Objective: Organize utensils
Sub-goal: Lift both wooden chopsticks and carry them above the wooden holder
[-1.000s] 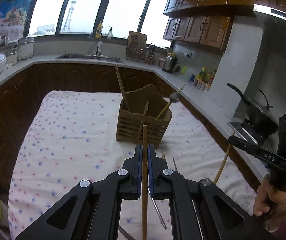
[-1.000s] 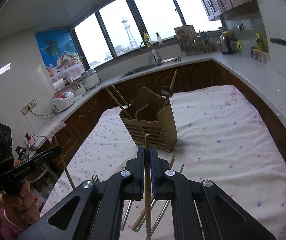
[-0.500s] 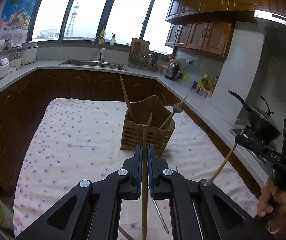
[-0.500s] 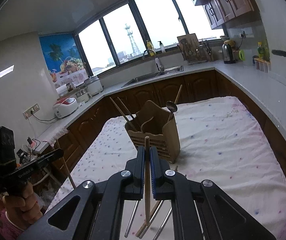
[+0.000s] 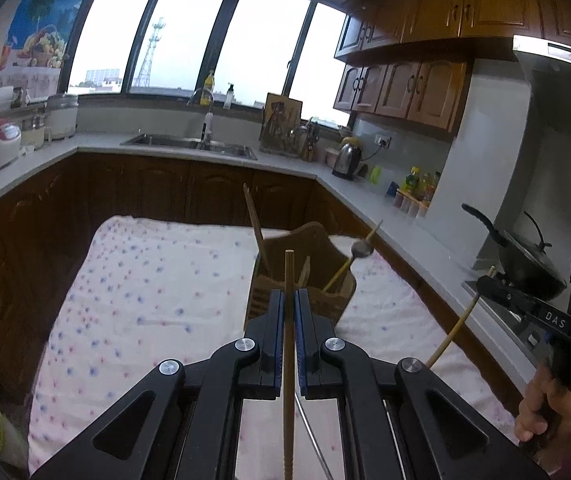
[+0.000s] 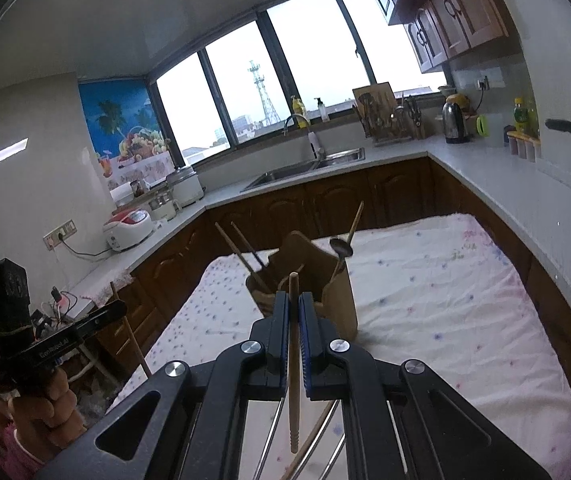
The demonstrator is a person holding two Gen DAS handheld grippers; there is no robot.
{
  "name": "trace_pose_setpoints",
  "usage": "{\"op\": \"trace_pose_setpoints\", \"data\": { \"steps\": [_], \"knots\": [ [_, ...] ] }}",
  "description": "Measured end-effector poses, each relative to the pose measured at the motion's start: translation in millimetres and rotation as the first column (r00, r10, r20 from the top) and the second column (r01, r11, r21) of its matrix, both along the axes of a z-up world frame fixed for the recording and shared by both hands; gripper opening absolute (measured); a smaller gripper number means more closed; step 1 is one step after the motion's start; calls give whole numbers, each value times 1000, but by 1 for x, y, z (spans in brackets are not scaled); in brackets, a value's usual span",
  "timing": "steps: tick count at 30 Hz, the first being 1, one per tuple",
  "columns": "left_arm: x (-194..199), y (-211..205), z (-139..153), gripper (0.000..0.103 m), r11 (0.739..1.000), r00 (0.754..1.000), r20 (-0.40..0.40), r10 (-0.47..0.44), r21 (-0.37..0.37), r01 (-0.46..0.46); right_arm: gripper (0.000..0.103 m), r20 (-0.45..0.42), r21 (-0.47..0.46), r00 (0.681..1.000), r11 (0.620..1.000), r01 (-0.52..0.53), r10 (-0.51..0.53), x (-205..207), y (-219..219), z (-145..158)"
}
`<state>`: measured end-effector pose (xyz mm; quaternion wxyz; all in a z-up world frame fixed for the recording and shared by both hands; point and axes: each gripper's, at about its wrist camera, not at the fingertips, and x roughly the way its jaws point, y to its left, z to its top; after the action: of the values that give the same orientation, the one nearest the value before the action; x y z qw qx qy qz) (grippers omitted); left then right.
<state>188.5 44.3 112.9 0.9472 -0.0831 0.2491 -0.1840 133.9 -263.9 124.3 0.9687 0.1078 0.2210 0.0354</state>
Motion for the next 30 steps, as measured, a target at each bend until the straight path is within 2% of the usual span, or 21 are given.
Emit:
{"op": "trace_pose_setpoints", "data": {
  "steps": [13,21,25,30],
  "knots": [
    [63,-6,21,3,1000,991,129,26,-14,-24,5,115,-15,993,999,29,-27,55,-14,44],
    [117,-22,34,3,998,968,241,63,-42,-55,5,198,-24,978,997,69,-63,96,-24,68],
    [146,-37,22,3,996,956,278,91,-43,-83,5,206,-18,976,997,73,-68,113,-29,65],
    [172,-61,-23,3,993,957,266,117,-40,-111,5,192,-39,978,995,95,-86,127,-28,43]
  ]
}}
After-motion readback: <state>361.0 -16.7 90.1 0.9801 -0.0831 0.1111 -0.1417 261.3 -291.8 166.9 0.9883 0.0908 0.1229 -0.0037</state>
